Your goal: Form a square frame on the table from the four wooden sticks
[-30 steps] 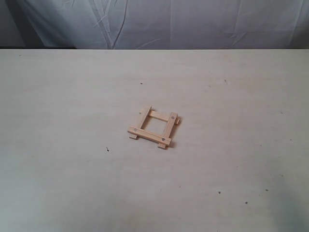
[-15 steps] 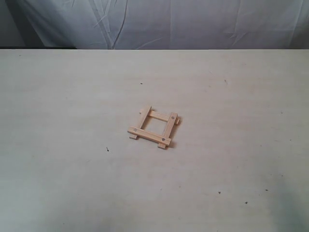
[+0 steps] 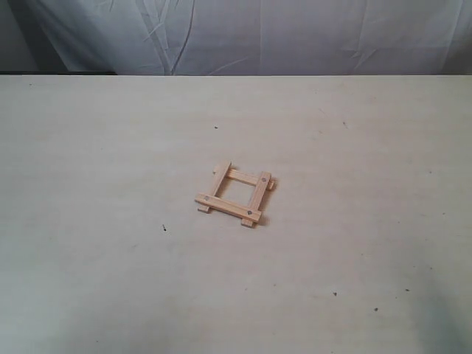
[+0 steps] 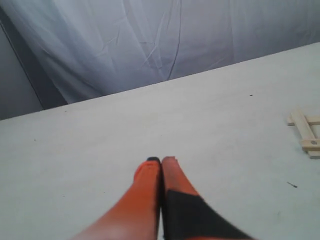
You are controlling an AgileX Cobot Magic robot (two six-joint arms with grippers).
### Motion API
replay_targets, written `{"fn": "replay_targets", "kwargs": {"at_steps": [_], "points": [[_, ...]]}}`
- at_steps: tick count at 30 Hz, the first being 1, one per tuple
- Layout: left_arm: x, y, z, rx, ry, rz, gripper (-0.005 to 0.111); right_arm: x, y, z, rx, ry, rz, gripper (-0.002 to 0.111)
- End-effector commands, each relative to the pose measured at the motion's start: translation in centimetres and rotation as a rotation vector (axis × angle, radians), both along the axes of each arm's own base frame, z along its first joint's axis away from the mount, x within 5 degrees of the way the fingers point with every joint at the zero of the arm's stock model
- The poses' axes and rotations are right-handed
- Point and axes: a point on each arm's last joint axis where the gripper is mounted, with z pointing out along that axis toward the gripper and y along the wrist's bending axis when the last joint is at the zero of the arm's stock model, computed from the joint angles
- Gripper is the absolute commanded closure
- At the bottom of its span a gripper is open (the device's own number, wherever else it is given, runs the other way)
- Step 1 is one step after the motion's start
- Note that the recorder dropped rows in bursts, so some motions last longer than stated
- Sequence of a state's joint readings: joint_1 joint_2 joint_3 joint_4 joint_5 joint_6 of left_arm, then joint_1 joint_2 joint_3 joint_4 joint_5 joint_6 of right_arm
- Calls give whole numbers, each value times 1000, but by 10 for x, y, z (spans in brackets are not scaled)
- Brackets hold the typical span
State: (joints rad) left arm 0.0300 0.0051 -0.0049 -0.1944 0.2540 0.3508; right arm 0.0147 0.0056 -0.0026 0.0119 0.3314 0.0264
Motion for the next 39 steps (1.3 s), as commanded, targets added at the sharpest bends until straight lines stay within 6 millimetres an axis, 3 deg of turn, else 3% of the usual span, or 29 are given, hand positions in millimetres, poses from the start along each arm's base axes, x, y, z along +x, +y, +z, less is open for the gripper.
{"fn": "replay_targets", "kwargs": {"at_steps": [1,12,39], "points": [[0,2,0,-69,-12,34,107,0,0,0,-3,-11,-3,108],[0,3,0,-170,-11,61,107,0,0,0,-5,-10,-3,108],[0,4,0,-141,-19,63,107,0,0,0,1,-15,-3,108]]}}
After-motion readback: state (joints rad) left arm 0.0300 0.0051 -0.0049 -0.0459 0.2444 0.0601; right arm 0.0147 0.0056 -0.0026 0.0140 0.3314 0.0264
